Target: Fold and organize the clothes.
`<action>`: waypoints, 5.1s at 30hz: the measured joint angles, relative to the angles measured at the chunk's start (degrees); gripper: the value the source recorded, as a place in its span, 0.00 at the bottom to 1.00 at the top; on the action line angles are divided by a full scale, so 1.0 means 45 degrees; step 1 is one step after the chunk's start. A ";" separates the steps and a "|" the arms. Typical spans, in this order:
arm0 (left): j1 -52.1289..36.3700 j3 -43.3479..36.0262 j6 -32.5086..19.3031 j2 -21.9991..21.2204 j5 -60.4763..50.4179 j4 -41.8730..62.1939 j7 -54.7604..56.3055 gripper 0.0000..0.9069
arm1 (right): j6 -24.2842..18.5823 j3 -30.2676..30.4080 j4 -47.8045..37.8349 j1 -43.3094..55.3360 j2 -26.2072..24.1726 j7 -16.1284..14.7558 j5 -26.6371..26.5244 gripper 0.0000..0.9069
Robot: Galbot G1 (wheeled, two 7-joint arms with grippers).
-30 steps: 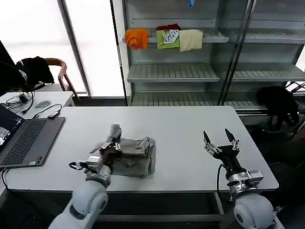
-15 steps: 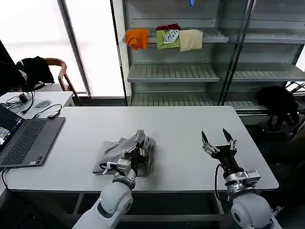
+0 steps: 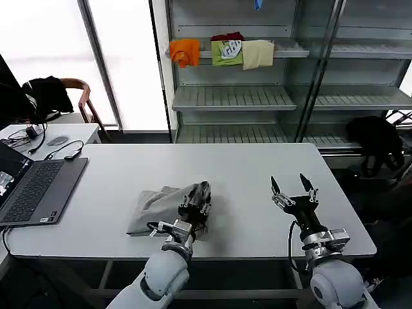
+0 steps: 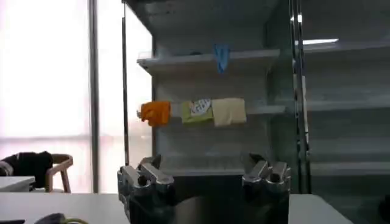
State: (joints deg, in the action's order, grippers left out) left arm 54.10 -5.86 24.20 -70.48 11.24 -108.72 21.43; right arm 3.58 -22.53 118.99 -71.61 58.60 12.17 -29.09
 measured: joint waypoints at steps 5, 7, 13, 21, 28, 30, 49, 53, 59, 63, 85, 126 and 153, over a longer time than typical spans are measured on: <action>-0.0265 -0.0014 -0.0171 0.0139 -0.0169 -0.0504 0.0240 1.00 | 0.0035 0.0005 0.0069 -0.0050 0.0017 -0.0043 0.0014 1.00; -0.0260 0.0256 -0.0236 0.0281 -0.0026 -0.0703 0.0260 1.00 | 0.0031 -0.0037 0.0069 -0.0080 -0.0022 -0.0056 -0.0003 1.00; 0.0456 0.2128 -0.0351 0.1327 0.0812 -0.0978 -0.0178 1.00 | 0.0019 -0.0219 0.0059 -0.0122 -0.0214 -0.0164 -0.0189 1.00; 0.1849 0.4941 -0.0168 0.2424 0.2837 -0.0117 -0.1138 1.00 | 0.0064 -0.0127 -0.0096 0.0021 -0.0255 -0.0156 -0.0227 1.00; 0.2239 0.5855 0.0154 0.2401 0.3942 0.0699 -0.1760 1.00 | 0.0215 -0.0079 -0.0036 -0.0009 -0.0241 -0.0102 -0.0209 1.00; 0.2296 0.5983 0.0229 0.2303 0.4159 0.0813 -0.1912 1.00 | 0.0220 -0.0078 -0.0061 -0.0024 -0.0241 -0.0100 -0.0192 1.00; 0.2612 0.6338 0.0398 0.1308 0.5344 0.1302 -0.2965 0.01 | 0.0259 0.0207 -0.0232 0.0106 -0.0132 -0.0120 0.0049 1.00; 0.2569 0.6335 0.0309 0.1321 0.5393 0.1263 -0.3030 0.00 | 0.0235 0.0234 -0.0238 0.0138 -0.0128 -0.0123 0.0100 1.00; 0.2492 0.6460 0.0096 0.1566 0.5472 0.1059 -0.2939 0.00 | 0.0223 0.0323 -0.0269 0.0252 -0.0091 -0.0114 0.0127 1.00; 0.2380 0.6682 0.0071 0.1972 0.5653 0.0875 -0.2699 0.00 | 0.0223 0.0430 -0.0314 0.0371 -0.0085 -0.0105 0.0137 1.00; 0.0666 0.8555 0.0332 0.6905 0.6439 0.0453 -0.3986 0.03 | 0.0084 0.0645 -0.0387 0.0573 0.0114 -0.0190 0.0248 1.00; -0.1188 0.3267 -0.0159 0.4105 0.2047 -0.1602 -0.1813 1.00 | 0.2054 0.3014 -0.1750 0.3212 0.1616 0.0187 -0.0302 1.00; 0.2775 0.7099 -0.0161 0.3520 0.2068 -0.3325 -0.3048 1.00 | 0.5475 0.7470 -0.7411 0.7265 0.6158 0.1352 -0.0992 0.29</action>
State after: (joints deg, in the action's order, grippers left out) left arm 66.59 26.08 23.48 -54.64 20.55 -123.68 7.71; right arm 28.22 11.08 85.64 -38.92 86.31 18.25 -33.56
